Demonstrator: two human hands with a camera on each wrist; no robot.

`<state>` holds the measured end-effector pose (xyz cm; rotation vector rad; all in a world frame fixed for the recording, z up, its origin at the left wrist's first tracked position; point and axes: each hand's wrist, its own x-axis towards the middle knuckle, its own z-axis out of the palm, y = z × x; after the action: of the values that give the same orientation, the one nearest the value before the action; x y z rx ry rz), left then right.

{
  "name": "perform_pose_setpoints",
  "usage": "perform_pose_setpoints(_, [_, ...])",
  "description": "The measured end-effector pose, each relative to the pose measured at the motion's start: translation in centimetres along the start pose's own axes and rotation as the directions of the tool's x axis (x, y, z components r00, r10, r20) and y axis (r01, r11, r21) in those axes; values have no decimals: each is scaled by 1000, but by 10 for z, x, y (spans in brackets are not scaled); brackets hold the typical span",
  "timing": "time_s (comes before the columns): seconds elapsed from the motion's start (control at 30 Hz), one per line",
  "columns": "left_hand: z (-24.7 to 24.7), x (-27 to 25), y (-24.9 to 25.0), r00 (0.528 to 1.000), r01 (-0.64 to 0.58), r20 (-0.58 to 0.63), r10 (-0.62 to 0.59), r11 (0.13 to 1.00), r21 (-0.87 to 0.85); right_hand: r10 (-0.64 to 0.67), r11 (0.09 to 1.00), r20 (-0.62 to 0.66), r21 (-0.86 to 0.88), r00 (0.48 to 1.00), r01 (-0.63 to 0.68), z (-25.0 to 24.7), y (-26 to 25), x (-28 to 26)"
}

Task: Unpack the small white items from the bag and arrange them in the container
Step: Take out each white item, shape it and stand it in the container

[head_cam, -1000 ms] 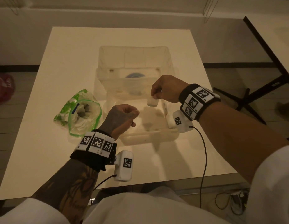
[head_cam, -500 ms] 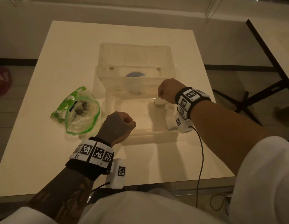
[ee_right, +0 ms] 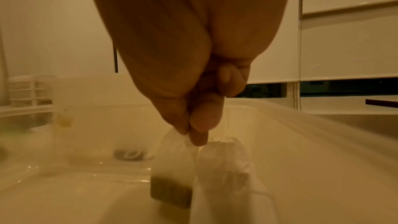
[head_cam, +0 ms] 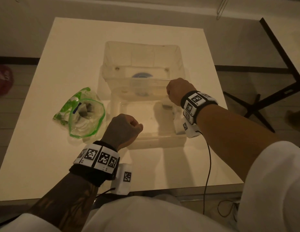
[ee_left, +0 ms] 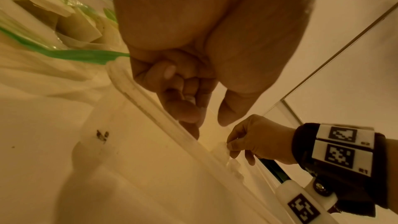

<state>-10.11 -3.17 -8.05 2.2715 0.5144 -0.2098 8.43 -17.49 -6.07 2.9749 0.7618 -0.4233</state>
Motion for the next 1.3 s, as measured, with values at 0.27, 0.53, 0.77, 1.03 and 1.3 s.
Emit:
perform_pose_setpoints(0.27, [-2, -3, 2, 1000, -10, -11, 10, 1000, -11, -5, 999, 26, 37, 1000, 4, 1, 0, 1])
perform_pose_setpoints(0.53, [-2, -2, 1, 999, -25, -37, 26, 1000, 6, -93, 986, 64, 144, 994, 83, 0, -4, -2])
perform_pose_setpoints(0.77, [-11, -3, -4, 985, -64, -158, 66, 998, 20, -87, 984, 161, 165, 983, 61, 1, -6, -1])
perform_pose_setpoints(1.03, [-34, -9, -31, 910, 55, -413, -41, 998, 23, -109, 977, 163, 200, 981, 75, 2, -8, -1])
perform_pose_setpoints(1.3, [-32, 5, -73, 861, 390, -397, -318, 913, 116, -221, 922, 65, 338, 973, 187, -3, -43, -26])
